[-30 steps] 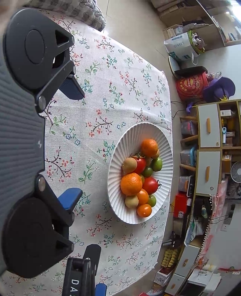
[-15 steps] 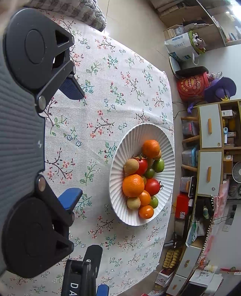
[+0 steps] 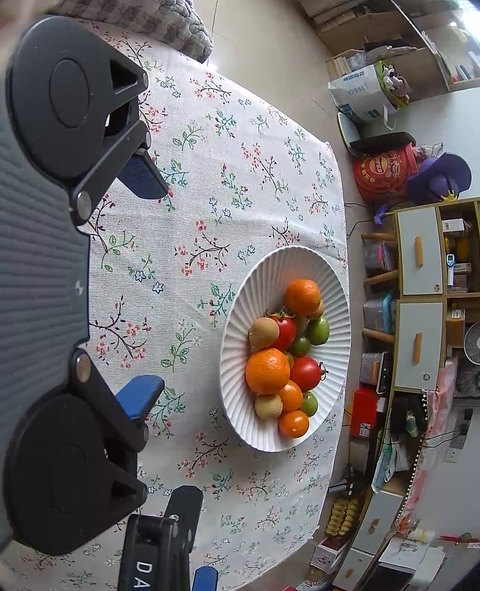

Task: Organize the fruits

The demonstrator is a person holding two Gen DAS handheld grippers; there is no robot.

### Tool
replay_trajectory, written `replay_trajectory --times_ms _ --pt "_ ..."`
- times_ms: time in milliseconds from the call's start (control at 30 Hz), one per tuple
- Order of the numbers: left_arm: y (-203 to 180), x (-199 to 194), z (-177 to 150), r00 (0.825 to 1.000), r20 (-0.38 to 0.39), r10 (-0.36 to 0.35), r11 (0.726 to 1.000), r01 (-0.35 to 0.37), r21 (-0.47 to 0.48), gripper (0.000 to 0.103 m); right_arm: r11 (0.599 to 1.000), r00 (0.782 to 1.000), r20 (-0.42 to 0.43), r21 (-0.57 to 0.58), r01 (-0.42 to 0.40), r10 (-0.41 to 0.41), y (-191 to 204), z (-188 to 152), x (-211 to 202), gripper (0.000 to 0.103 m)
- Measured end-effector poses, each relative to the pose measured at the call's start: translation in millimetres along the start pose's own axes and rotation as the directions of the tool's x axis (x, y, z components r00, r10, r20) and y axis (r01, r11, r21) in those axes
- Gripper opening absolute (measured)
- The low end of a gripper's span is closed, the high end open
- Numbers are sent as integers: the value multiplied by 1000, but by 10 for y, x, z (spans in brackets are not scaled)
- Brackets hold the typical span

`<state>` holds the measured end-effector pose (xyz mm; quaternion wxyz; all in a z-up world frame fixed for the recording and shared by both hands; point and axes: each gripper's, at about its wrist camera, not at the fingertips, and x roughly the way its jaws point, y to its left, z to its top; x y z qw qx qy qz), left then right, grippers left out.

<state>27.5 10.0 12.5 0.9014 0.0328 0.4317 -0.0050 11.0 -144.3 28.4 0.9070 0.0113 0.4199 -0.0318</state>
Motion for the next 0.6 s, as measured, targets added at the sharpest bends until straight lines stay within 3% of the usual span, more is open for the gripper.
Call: replay_trajectory --times_ms 600 --pt "-14 48 -48 1000 -4 11 1000 -11 25 96 1000 1000 3 -4 -5 5 19 -3 -6 102"
